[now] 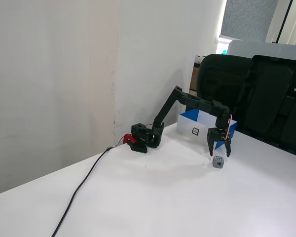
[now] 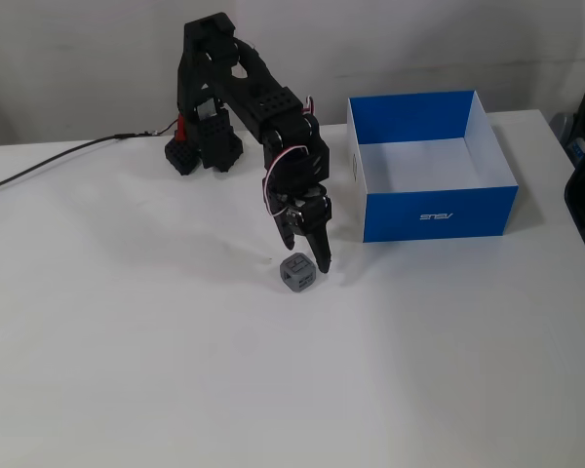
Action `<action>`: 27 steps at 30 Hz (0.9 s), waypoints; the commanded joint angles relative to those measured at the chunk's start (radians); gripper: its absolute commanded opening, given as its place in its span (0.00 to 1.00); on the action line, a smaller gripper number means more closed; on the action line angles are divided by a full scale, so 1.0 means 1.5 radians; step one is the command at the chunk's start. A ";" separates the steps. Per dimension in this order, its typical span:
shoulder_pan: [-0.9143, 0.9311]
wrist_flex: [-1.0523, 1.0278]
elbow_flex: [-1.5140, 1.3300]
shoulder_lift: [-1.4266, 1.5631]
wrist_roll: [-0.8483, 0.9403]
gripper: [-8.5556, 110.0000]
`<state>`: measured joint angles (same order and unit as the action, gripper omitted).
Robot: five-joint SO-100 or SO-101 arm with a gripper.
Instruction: Grasp the gray block and put it in the box.
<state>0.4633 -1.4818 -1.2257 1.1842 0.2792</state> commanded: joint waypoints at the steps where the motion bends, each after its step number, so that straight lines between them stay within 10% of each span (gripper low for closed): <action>1: -0.014 0.013 0.031 0.000 -0.004 0.34; 16: -0.039 0.033 0.030 -0.027 -0.004 0.33; 22: -0.041 0.032 0.047 -0.047 -0.007 0.08; 27: -0.048 0.026 0.064 -0.065 -0.009 0.07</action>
<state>0.4065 -1.4389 -1.1996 1.0769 0.2700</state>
